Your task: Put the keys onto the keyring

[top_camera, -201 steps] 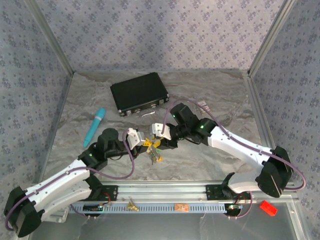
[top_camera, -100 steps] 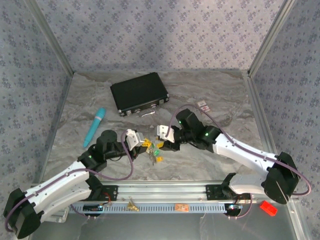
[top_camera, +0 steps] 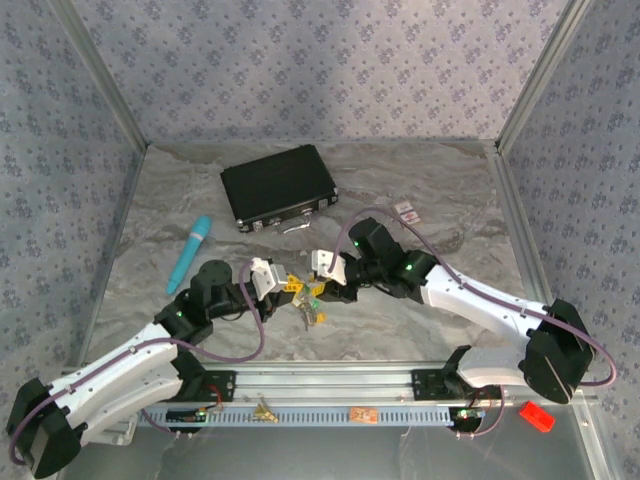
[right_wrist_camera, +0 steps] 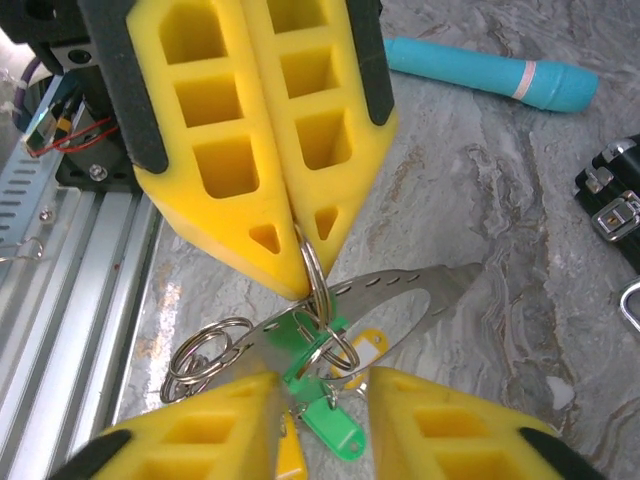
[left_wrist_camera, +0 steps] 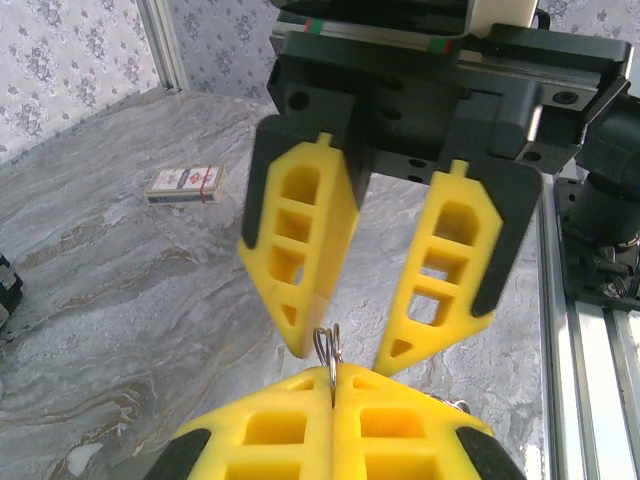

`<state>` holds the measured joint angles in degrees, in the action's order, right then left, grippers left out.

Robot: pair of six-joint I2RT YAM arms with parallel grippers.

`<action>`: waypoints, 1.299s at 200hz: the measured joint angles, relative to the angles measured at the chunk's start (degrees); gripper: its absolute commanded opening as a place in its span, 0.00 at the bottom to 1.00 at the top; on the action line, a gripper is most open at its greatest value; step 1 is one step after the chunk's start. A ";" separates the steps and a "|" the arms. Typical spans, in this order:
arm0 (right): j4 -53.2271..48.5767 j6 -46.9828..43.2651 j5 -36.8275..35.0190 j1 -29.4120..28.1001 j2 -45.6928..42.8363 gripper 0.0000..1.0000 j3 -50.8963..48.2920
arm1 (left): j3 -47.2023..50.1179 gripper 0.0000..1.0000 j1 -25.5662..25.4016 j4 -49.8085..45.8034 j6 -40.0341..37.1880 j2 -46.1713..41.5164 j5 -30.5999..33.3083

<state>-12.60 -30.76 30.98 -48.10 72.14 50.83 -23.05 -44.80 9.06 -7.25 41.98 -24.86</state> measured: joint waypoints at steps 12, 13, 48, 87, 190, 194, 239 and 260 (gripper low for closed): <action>0.46 0.20 -0.02 0.24 -0.11 0.33 0.00 | 0.00 0.00 -0.02 0.00 0.00 0.00 -0.02; 0.46 0.22 -0.02 0.24 -0.11 0.33 0.00 | 0.00 0.00 -0.02 0.00 0.00 0.00 -0.02; 1.55 1.09 1.09 0.90 -0.52 0.23 0.00 | 0.00 0.00 -0.35 0.02 -0.02 0.02 -0.35; 1.70 1.33 2.19 0.87 -0.52 0.11 0.02 | 0.00 0.00 -0.35 0.02 -0.04 0.00 -0.48; -1.95 0.09 4.33 0.37 2.54 0.02 2.99 | 0.02 0.00 -0.37 0.39 -0.09 0.02 -1.25; -2.10 0.02 4.35 0.39 2.54 0.06 3.02 | 0.02 0.00 -0.39 0.39 -0.20 0.02 -1.29; -0.83 0.07 4.68 1.51 -0.50 0.22 0.98 | 0.61 0.00 -0.74 1.53 -0.22 0.13 -1.31; 0.42 0.57 6.01 2.25 -2.32 0.22 0.22 | 0.83 0.00 -0.74 1.57 -0.22 0.13 -1.31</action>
<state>-12.19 -30.20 36.99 -45.84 69.82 51.05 -22.22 -45.54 10.63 -7.46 42.11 -26.17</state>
